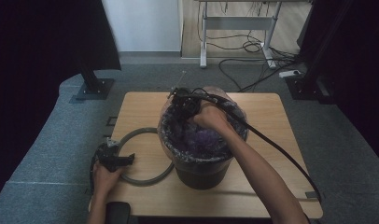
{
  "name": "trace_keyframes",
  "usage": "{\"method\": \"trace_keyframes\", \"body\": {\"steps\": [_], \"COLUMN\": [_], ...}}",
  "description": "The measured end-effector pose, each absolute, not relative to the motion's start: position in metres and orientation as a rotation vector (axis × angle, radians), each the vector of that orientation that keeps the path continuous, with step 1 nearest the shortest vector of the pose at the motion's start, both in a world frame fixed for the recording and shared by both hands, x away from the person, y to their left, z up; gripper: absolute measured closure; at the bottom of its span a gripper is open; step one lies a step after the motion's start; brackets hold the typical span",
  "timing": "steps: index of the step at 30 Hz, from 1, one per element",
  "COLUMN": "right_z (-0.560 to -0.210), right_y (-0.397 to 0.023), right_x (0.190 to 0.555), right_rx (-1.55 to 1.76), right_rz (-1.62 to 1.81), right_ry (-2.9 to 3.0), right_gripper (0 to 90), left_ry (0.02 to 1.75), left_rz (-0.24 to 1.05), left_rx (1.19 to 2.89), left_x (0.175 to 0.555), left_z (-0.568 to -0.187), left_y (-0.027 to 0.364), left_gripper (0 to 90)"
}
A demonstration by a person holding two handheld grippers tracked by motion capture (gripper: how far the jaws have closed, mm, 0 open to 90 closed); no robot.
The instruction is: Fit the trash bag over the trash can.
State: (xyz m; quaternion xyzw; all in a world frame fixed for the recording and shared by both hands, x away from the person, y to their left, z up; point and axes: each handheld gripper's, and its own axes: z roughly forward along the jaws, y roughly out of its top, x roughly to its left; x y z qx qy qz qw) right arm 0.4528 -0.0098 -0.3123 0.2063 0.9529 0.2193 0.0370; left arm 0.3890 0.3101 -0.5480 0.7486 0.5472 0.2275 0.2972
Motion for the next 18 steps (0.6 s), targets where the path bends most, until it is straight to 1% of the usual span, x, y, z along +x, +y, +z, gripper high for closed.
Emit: {"method": "trace_keyframes", "body": {"steps": [3, 6, 7, 8, 10, 13, 18], "right_z": [-0.320, -0.320, -0.318, -0.314, -0.306, -0.288, -0.256], "right_y": [-0.009, -0.009, -0.010, -0.011, -0.016, -0.029, -0.058], "right_x": [0.452, 0.450, 0.449, 0.448, 0.448, 0.448, 0.447], "right_rx": [0.619, 0.604, 0.590, 0.587, 0.588, 0.612, 0.659], "right_rz": [0.592, 0.587, 0.602, 0.612, 0.638, 0.676, 0.731], "right_ry": [2.947, 2.955, 2.936, 2.915, 2.909, 2.858, 2.782], "right_gripper": [89.4, 88.1, 77.9, 71.0, 64.1, 61.3, 59.6], "left_ry": [1.455, 1.455, 1.455, 1.455, 1.455, 1.455, 1.455], "left_rz": [0.605, 0.605, 0.605, 0.605, 0.605, 0.605, 0.605], "left_rx": [1.990, 1.990, 1.990, 1.990, 1.990, 1.990, 1.990], "left_x": [0.389, 0.389, 0.389, 0.389, 0.389, 0.389, 0.389], "left_z": [-0.548, -0.548, -0.548, -0.548, -0.548, -0.548, -0.548], "left_y": [0.310, 0.310, 0.310, 0.310, 0.310, 0.310, 0.310], "left_gripper": [0.0, 0.0, 0.0, 0.0, 0.0, 0.0, 0.0]}}
